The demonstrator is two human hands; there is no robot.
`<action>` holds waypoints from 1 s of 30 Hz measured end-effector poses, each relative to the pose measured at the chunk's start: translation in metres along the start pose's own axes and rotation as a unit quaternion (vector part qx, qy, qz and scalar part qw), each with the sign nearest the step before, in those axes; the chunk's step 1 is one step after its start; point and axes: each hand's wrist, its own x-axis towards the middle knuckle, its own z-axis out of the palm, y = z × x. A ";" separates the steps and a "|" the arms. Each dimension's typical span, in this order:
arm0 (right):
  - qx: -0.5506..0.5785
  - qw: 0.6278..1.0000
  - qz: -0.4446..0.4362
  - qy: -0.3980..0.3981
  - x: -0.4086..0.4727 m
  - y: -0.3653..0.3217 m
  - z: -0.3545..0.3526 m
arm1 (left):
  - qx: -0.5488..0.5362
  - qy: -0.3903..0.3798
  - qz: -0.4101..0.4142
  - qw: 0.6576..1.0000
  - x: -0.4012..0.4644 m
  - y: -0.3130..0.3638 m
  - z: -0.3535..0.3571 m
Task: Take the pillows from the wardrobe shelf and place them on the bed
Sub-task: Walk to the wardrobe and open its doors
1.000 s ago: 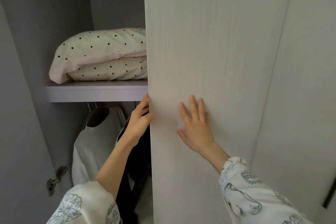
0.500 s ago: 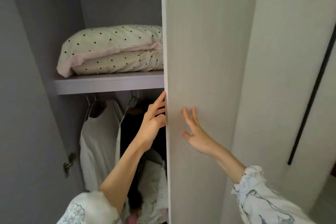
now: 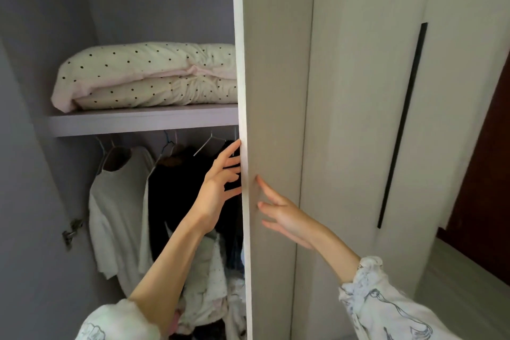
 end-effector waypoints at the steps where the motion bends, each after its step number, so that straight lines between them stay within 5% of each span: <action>1: 0.021 1.000 0.003 0.001 -0.011 0.001 -0.009 | 0.001 -0.005 0.000 1.000 -0.004 0.001 0.013; 10: 0.162 0.986 0.016 0.047 -0.103 0.016 -0.102 | -0.009 -0.100 -0.008 0.995 -0.017 -0.001 0.136; 20: 0.040 0.988 0.030 0.147 -0.152 -0.005 -0.163 | 0.051 -0.147 -0.015 0.988 -0.006 -0.003 0.231; 30: -0.098 0.961 0.010 0.258 -0.162 -0.009 -0.159 | 0.204 -0.133 0.029 0.969 -0.008 -0.005 0.201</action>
